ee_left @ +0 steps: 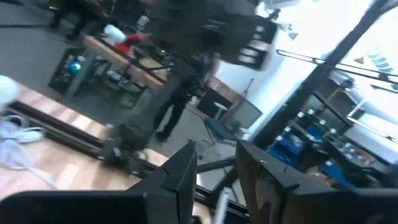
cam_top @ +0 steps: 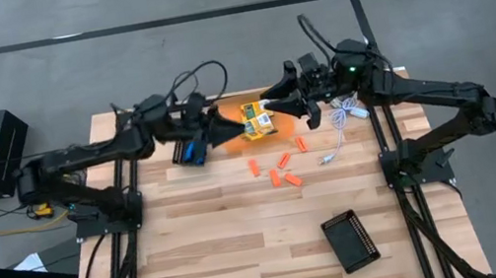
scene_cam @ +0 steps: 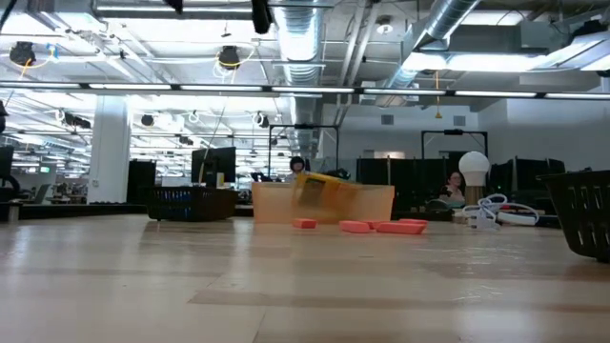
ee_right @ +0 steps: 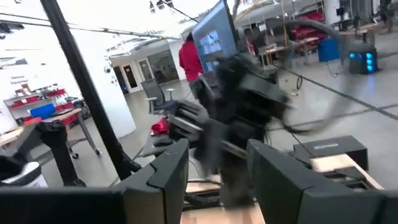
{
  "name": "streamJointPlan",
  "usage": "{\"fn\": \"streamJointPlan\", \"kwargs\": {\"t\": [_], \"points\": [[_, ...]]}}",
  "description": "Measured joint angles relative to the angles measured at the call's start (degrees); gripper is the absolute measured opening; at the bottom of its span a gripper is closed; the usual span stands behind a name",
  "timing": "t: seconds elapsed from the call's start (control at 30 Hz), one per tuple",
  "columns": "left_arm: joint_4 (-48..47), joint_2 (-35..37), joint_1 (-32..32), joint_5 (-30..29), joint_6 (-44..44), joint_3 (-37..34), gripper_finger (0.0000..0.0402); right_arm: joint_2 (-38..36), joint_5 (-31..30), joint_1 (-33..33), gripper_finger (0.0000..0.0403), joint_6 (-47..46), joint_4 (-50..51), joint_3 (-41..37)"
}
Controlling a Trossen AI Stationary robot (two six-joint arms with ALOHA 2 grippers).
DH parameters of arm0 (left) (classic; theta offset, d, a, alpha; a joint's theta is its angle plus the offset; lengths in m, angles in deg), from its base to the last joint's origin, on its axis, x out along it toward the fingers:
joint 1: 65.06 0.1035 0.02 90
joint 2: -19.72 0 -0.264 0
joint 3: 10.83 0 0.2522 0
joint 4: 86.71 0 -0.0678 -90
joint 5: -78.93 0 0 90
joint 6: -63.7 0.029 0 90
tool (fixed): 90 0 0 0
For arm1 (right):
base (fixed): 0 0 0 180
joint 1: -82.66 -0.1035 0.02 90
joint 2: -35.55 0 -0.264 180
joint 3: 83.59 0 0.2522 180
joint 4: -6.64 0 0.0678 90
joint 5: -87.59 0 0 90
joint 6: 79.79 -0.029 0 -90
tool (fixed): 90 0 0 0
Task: Pick & Place School Supplies
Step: Put the yellow crayon box into the orange bin
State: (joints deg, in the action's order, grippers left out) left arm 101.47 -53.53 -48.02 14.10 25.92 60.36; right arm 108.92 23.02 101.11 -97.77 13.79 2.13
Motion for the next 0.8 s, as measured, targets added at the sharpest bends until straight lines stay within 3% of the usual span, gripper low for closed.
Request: {"fn": "streamJointPlan", "kwargs": {"t": [0.1, 0.2, 0.27, 0.57, 0.8], "points": [[-4.7, 1.4, -4.0, -6.3, 0.2, 0.0, 0.0097, 0.2, 0.0, 1.3, 0.0154, 0.0, 2.1, -0.1], [-17.2, 0.4, -5.2, -15.1, 1.8, 0.1, 0.0084, 0.6, 0.0, 2.8, 0.0154, 0.0, 4.0, 0.0], [-23.0, -2.3, -4.5, -17.5, 2.8, -0.1, 0.0073, 0.9, 0.3, 3.6, 0.0154, 0.0, 5.4, -0.1], [-19.3, -20.3, 2.0, -6.7, 4.5, -0.1, 0.0016, 0.7, 1.7, 5.7, 0.0154, -4.4, 2.5, 0.0], [-14.7, -26.1, 4.6, -4.2, 5.9, -0.2, 0.0005, 0.4, 1.7, 5.2, 0.0154, -6.1, 2.2, 0.0]]}}
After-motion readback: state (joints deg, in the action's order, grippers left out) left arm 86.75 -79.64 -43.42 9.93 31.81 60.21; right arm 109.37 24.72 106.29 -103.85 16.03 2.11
